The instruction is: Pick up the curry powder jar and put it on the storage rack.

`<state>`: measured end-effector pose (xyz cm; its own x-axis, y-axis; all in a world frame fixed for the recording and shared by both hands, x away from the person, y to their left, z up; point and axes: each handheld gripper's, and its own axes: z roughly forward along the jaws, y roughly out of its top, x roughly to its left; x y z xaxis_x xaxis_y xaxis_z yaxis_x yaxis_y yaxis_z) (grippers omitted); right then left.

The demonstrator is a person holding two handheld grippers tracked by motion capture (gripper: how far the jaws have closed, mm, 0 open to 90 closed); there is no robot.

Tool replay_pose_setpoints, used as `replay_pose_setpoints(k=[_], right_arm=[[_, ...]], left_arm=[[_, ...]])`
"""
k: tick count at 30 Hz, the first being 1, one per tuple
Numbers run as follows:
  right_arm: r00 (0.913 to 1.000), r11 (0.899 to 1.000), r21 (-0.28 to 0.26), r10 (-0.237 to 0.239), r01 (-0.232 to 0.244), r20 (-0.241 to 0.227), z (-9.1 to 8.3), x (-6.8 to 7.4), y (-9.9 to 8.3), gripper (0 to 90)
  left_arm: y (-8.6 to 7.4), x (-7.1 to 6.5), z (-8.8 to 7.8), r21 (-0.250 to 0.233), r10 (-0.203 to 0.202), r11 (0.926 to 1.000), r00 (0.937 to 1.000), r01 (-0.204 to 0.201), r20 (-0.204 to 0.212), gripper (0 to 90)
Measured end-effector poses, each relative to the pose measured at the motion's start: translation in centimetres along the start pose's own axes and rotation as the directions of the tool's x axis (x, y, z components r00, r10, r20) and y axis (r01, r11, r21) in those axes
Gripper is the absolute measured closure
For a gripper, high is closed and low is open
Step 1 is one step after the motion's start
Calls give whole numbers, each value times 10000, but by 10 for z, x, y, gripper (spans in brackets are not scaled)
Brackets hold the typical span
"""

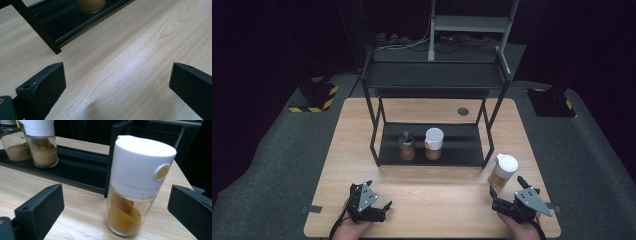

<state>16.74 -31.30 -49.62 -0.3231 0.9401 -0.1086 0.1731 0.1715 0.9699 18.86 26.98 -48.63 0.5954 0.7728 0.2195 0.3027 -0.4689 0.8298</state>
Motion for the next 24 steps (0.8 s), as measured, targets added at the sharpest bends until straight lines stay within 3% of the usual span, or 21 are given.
replay_pose_setpoints(k=[10,24], right_arm=[[9998,9999,-67,-83,84,163,6,-2,-1,0],[9989,9998,68,180,-183,423,22,-10,-1,0]], left_arm=[[1,-1,0,34,48,10000,10000,-48,-21,12],[-1,-1,0,-45,26,10000,10000,-26,-14,12]])
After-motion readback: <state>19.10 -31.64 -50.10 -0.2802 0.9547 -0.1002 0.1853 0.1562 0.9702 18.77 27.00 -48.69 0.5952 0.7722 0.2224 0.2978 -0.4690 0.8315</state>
